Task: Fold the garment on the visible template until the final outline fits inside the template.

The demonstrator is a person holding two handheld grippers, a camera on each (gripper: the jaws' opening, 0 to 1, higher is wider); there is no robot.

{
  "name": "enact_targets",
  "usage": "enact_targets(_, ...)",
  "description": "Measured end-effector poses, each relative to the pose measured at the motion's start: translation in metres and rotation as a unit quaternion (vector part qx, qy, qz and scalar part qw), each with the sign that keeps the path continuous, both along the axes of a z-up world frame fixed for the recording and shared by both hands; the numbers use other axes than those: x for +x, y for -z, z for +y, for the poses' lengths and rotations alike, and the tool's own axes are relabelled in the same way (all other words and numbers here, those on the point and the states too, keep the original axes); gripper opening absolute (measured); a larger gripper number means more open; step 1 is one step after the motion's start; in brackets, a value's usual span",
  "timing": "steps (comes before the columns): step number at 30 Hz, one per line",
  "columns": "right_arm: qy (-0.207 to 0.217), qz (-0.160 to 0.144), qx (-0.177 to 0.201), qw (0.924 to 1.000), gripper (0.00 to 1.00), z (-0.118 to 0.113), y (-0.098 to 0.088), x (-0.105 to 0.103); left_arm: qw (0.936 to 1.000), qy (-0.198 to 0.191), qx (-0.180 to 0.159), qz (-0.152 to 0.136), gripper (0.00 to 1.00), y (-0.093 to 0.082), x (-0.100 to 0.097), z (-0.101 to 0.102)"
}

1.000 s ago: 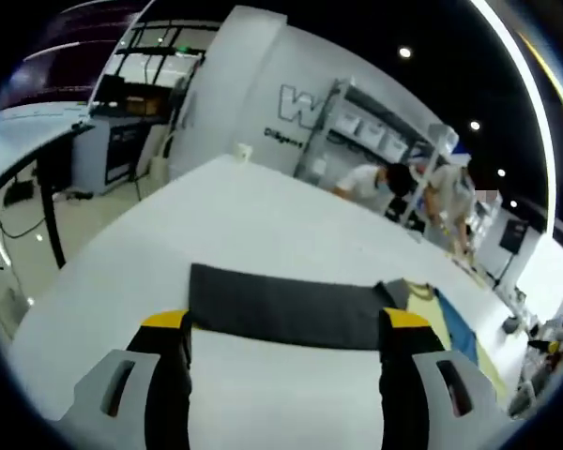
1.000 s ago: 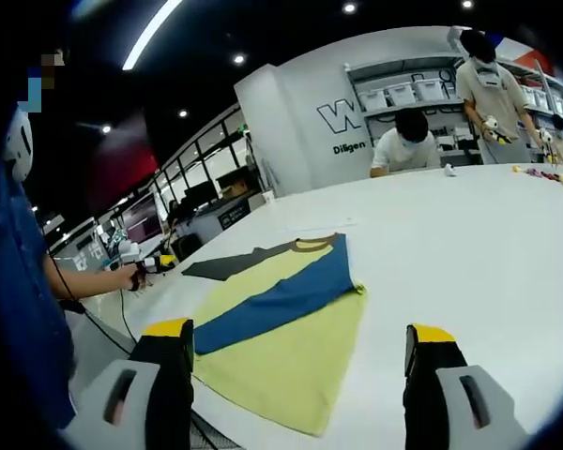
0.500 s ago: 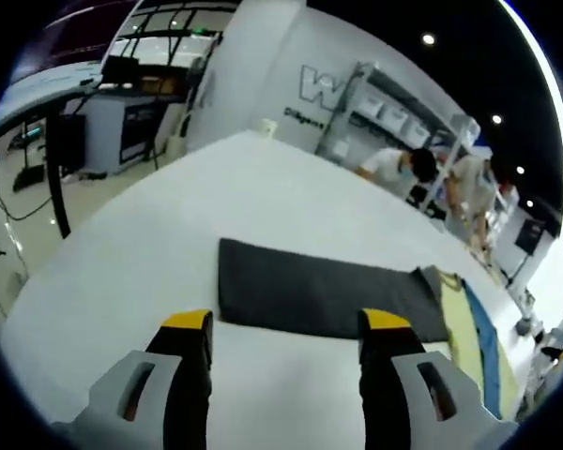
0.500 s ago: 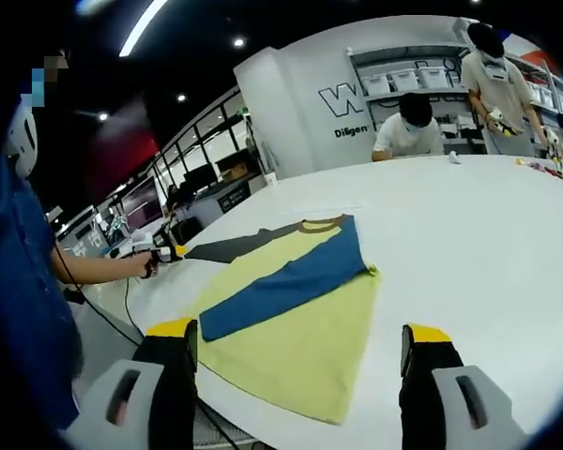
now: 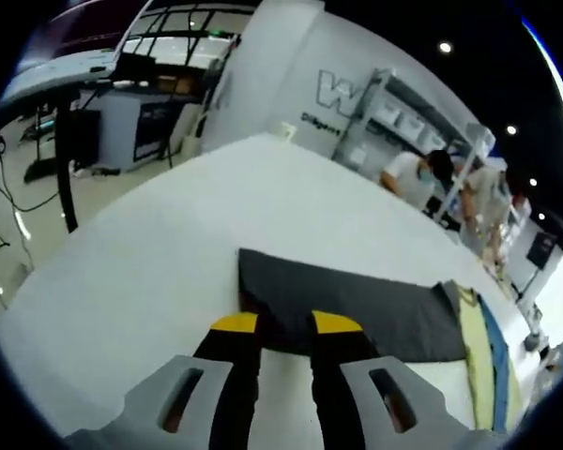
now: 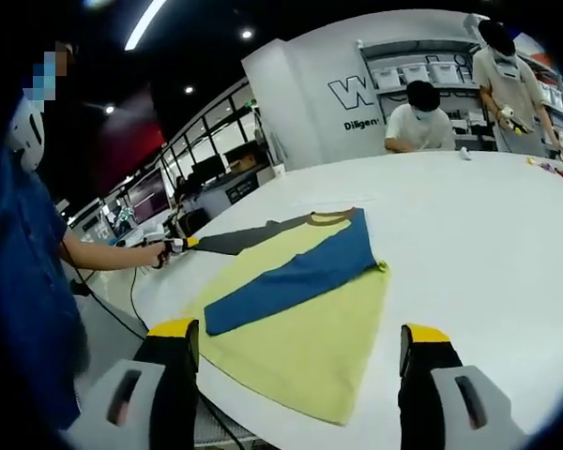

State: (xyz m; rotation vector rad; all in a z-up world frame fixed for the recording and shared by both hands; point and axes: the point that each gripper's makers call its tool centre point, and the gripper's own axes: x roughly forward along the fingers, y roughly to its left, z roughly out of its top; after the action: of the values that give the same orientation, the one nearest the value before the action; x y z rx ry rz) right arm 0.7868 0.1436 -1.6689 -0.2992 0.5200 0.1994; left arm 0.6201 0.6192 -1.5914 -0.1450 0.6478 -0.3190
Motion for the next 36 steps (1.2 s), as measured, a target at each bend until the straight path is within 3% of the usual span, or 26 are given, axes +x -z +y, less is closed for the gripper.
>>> enact_targets(3,0.002,-0.017,0.014,0.9998,0.87,-0.005,-0.015,-0.018,1.0000,-0.004,-0.006,-0.003,0.05,0.003,0.008,0.010)
enact_targets(4,0.017,-0.034,0.078,0.9962,0.87,-0.001,-0.027,-0.024,0.9998,-0.011,-0.013,-0.009,0.03,0.001,0.013,0.014)
enact_targets(5,0.018,-0.043,0.099,0.9940,0.87,0.001,-0.033,-0.027,0.9998,-0.013,-0.014,-0.010,0.02,0.001,0.016,0.017)
enact_targets(7,0.005,-0.060,0.141,0.9882,0.86,0.013,-0.066,-0.048,0.9995,-0.020,-0.019,-0.014,0.00,0.004,0.029,0.029)
enact_targets(8,-0.011,-0.059,0.183,0.9812,0.86,0.020,-0.072,-0.055,0.9995,-0.021,-0.020,-0.016,0.00,0.006,0.035,0.036)
enact_targets(11,-0.036,-0.047,0.250,0.9664,0.86,0.023,-0.077,-0.067,0.9994,-0.019,-0.019,-0.019,0.00,0.007,0.047,0.044)
enact_targets(14,-0.060,-0.033,0.260,0.9632,0.85,0.020,-0.080,-0.082,0.9994,-0.016,-0.019,-0.022,0.00,0.010,0.059,0.056)
enact_targets(15,-0.081,-0.014,0.288,0.9541,0.85,0.028,-0.087,-0.101,0.9995,-0.015,-0.018,-0.021,0.00,0.012,0.062,0.058)
enact_targets(18,-0.090,0.004,0.305,0.9481,0.84,0.019,-0.091,-0.121,0.9990,-0.027,-0.028,-0.022,0.00,0.022,0.085,0.082)
enact_targets(20,-0.089,0.006,0.305,0.9481,0.84,0.016,-0.095,-0.129,0.9984,-0.038,-0.034,-0.023,0.00,0.024,0.090,0.088)
enact_targets(21,-0.094,0.010,0.303,0.9484,0.84,0.019,-0.106,-0.144,0.9967,-0.055,-0.050,-0.034,0.00,0.023,0.101,0.096)
enact_targets(28,-0.095,0.017,0.291,0.9519,0.83,0.023,-0.122,-0.173,0.9911,-0.090,-0.080,-0.057,0.00,0.022,0.128,0.118)
enact_targets(33,-0.085,0.027,0.286,0.9540,0.82,0.025,-0.118,-0.183,0.9825,-0.135,-0.098,-0.082,0.00,0.023,0.151,0.147)
enact_targets(35,-0.078,0.037,0.281,0.9557,0.82,0.027,-0.114,-0.189,0.9825,-0.137,-0.098,-0.081,0.00,0.026,0.154,0.150)
enact_targets(36,-0.077,0.040,0.281,0.9557,0.81,0.029,-0.114,-0.190,0.9823,-0.148,-0.093,-0.067,0.00,0.039,0.162,0.159)
